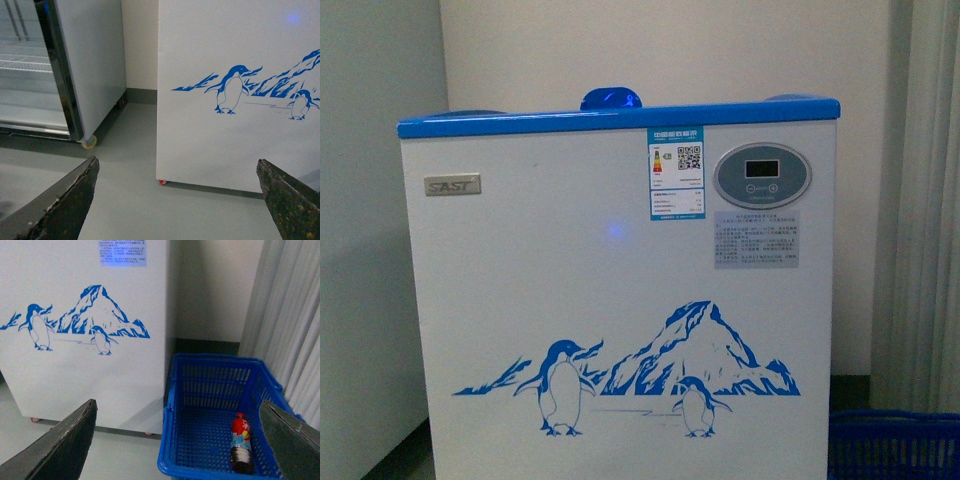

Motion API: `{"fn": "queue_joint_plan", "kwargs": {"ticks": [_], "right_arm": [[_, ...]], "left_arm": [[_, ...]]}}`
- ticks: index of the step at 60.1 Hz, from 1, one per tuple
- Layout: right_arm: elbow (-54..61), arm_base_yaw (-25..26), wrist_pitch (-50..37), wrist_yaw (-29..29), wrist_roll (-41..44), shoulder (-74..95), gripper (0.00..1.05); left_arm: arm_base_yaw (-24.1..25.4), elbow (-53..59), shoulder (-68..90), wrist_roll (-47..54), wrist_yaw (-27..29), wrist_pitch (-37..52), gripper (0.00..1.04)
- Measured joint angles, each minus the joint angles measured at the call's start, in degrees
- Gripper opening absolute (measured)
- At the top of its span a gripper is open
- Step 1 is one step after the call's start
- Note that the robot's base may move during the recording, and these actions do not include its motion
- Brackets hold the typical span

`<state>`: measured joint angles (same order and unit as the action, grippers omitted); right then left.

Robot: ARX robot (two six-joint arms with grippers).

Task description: Put drink in fridge

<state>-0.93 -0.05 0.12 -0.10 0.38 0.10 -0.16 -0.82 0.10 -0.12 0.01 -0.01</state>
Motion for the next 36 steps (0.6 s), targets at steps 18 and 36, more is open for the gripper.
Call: {"fn": "queue_joint_plan", "kwargs": {"ticks": [18,36], "right_arm": [[0.0,0.0,0.0,0.07,0.0,0.02,0.97],[-0.59,-0.92,2.05,3.04,-1.36,1.46,0.97]], "left_arm": [[0.0,0.0,0.0,0.0,0.0,0.0,0.97],[0.0,0.0,0.04,0.0,0.0,-0.02,0.97]]}}
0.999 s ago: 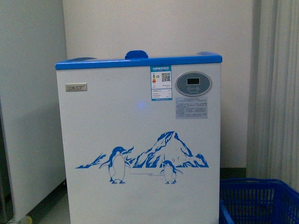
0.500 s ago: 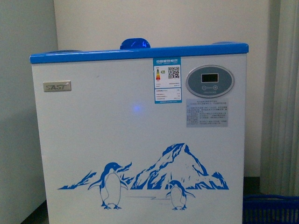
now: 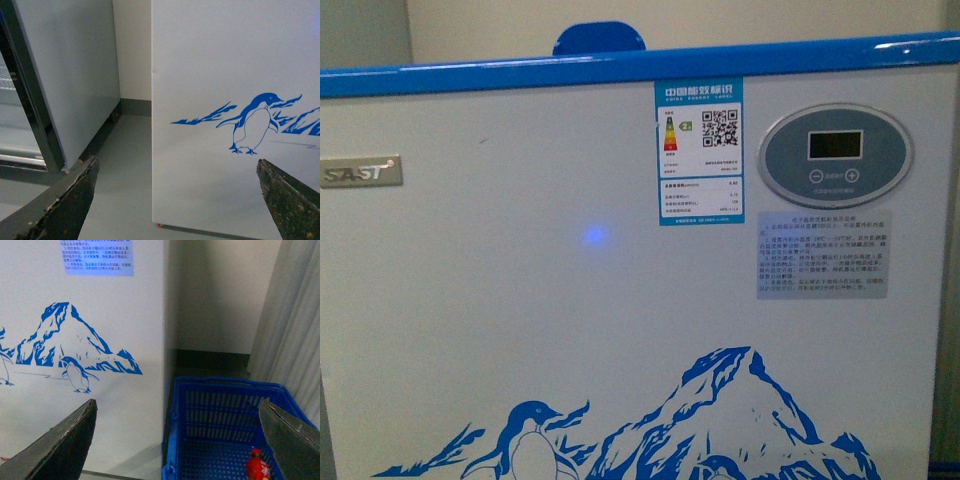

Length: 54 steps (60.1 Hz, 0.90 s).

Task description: Put drink in fridge

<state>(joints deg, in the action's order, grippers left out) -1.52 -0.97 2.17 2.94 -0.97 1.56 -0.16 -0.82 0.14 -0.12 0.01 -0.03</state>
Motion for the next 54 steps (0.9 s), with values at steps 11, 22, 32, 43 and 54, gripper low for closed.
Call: {"fn": "queue_joint_plan", "kwargs": {"ticks": [11,22,32,43,54], "right_arm": [[-7.5,4.81,2.32,19.69,-1.97,32.37,0.97],[-17.46,14.78,-21.42,20.28,1.46,72.52,0.97],[-26.32,19.54,-33.42,26.12,6.54,103.78,0.97],[-35.58,20.72,-37.75,28.17,6.01,124.3,0.97],[-42.45,21.46,-37.88,28.65,4.26,134.97,0.97]], "left_arm": [[0.0,0.0,-0.02,0.0,0.0,0.0,0.97],[0.0,0.0,0.0,0.0,-0.02,0.02,0.97],[0.0,0.0,0.0,0.02,0.0,0.02,0.97],[0.0,0.0,0.0,0.02,0.0,0.02,0.97],[0.0,0.0,0.0,0.02,0.0,0.02,0.97]]}}
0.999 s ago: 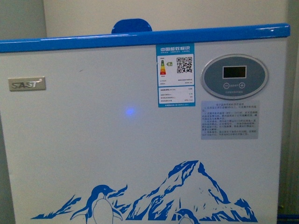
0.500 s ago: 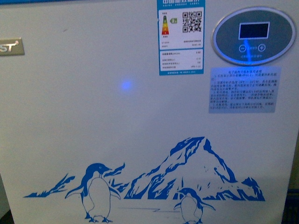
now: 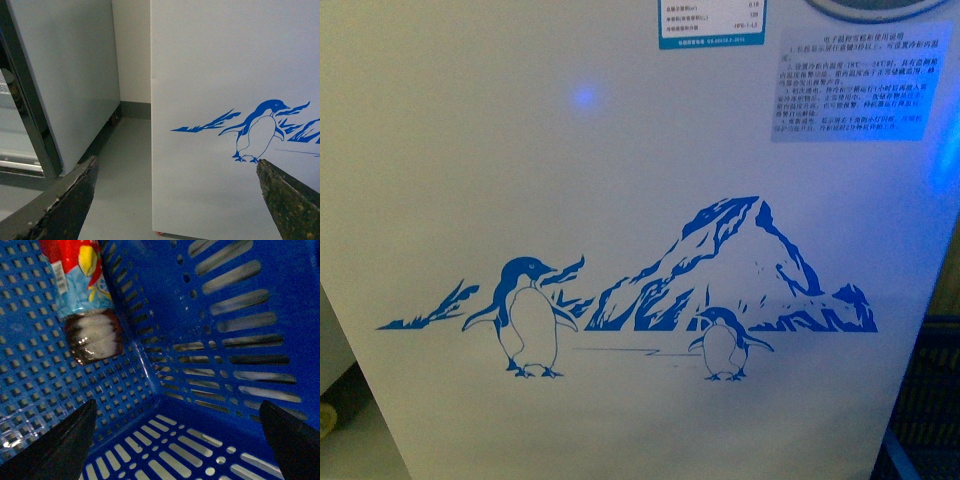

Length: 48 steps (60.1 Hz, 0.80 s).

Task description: Put drink in fridge

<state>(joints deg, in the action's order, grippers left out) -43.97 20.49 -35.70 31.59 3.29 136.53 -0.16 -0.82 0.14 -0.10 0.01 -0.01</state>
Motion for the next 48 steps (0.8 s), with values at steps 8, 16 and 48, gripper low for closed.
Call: {"fn": "queue_joint_plan", "kwargs": {"ticks": [8,16,48], "right_arm": [[-5.62,0.76,-0.17,1.53,-0.33,7.43,0.97],[-10.21,0.81,1.68,1.68,-1.6,12.04,0.97],[-31.8,0.63,13.44,-1.53,-9.7,26.21,0.97]], "left_arm": [[0.0,0.0,0.0,0.0,0.0,0.0,0.97],[0.0,0.0,0.0,-0.02,0.0,0.0,0.97],[0.0,0.0,0.0,-0.02,0.0,0.0,0.97]]}}
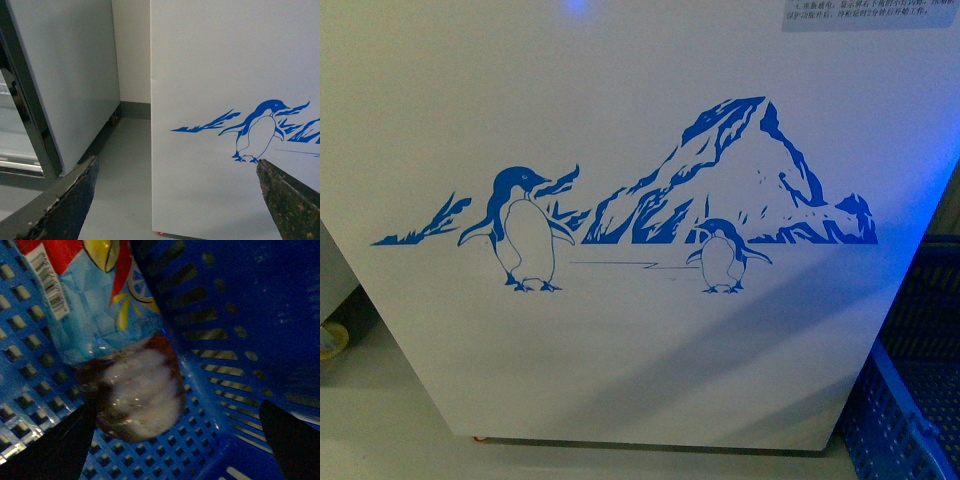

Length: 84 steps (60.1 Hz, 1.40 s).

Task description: Put drink in fridge

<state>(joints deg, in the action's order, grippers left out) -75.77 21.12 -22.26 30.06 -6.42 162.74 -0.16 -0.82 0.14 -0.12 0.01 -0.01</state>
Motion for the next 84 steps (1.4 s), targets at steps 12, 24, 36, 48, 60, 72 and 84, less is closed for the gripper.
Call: {"fn": "queue_joint_plan", "kwargs": {"ticks": [12,24,36,48,60,72,84], "right_arm": [[-7.23,-0.2,4.2,-1.16,-1.84,3.52,0.97],[-11.21,0.55,6.27,-2.32,-1.81,6.12,0.97],[-13.75,1.92,9.35,-5.75,-1.81,8.5,0.97],[-13.07,2.56,9.35,-10.16,-1.57,9.35,0.89],[-9.86,2.32,6.25,-11.78,-1.01,8.15,0.65],[-4.59,1.66,2.58,-12.48,1.31,3.85,0.51],[1.66,0.68,-1.25,-13.14,4.31,-3.52,0.45]], "left_arm": [[0.0,0.0,0.0,0.0,0.0,0.0,0.97],[0.0,0.0,0.0,0.02,0.0,0.0,0.97],[0.0,0.0,0.0,0.0,0.0,0.0,0.97],[0.0,0.0,0.0,0.0,0.0,0.0,0.97],[0.0,0.0,0.0,0.02,0.0,0.0,0.97],[0.0,0.0,0.0,0.0,0.0,0.0,0.97],[0.0,0.0,0.0,0.02,0.0,0.0,0.97]]}}
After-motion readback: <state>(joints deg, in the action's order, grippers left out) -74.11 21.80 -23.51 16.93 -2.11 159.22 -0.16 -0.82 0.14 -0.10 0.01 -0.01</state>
